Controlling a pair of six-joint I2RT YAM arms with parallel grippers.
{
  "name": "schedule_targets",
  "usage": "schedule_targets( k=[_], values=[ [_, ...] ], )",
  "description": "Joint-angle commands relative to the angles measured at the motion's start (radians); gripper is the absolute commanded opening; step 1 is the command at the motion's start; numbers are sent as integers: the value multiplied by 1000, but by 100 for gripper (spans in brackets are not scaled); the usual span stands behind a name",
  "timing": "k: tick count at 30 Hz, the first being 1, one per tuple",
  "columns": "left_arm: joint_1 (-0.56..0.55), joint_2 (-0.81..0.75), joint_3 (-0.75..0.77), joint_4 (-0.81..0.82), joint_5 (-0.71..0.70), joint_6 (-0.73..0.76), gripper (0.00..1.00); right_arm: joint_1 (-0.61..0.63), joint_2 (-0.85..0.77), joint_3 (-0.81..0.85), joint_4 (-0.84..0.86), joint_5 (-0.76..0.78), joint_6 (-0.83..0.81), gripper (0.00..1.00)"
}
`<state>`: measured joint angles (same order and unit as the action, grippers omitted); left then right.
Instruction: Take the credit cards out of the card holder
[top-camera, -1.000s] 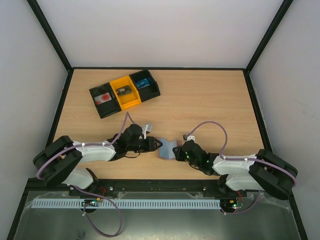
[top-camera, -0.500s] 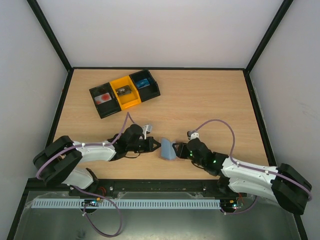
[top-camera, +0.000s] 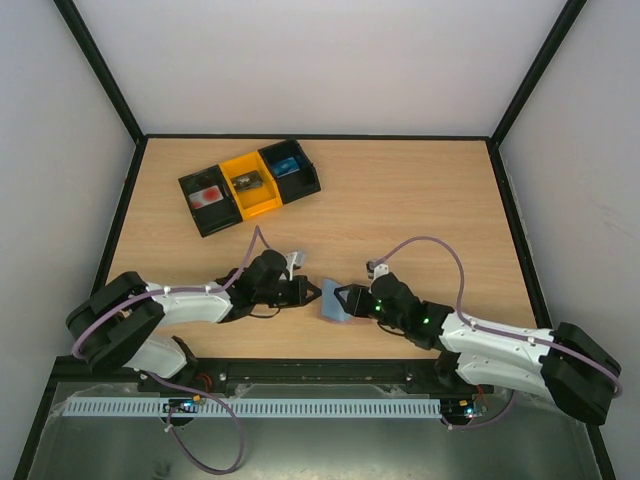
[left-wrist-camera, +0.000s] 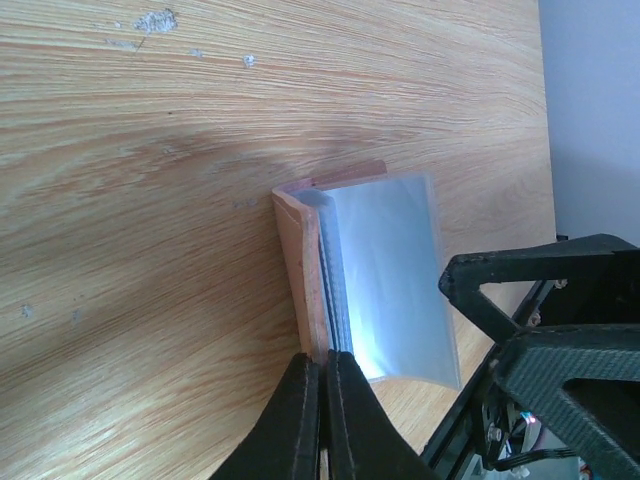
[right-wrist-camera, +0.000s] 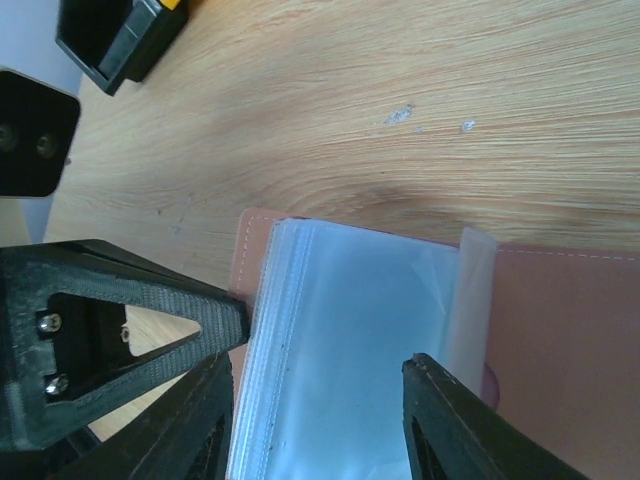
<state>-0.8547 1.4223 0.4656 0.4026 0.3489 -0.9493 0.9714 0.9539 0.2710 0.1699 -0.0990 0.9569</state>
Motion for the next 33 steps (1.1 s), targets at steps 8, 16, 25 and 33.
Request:
schedule_targets(
  k=[8,16,25,33],
  values=[
    [-16,-7,17,-7,2,11,3,9,164,62,66,0,-41,52],
    [-17,-10,23,-19,0,13,3,11,276,59,97,-25,-46,59],
    [-17,-21,18,-35,-10,20,3,10,297,59,43,44,-62,52],
    [-18,-32,6,-36,-21,17,3,11,204,56,-127,184,-64,47]
  ],
)
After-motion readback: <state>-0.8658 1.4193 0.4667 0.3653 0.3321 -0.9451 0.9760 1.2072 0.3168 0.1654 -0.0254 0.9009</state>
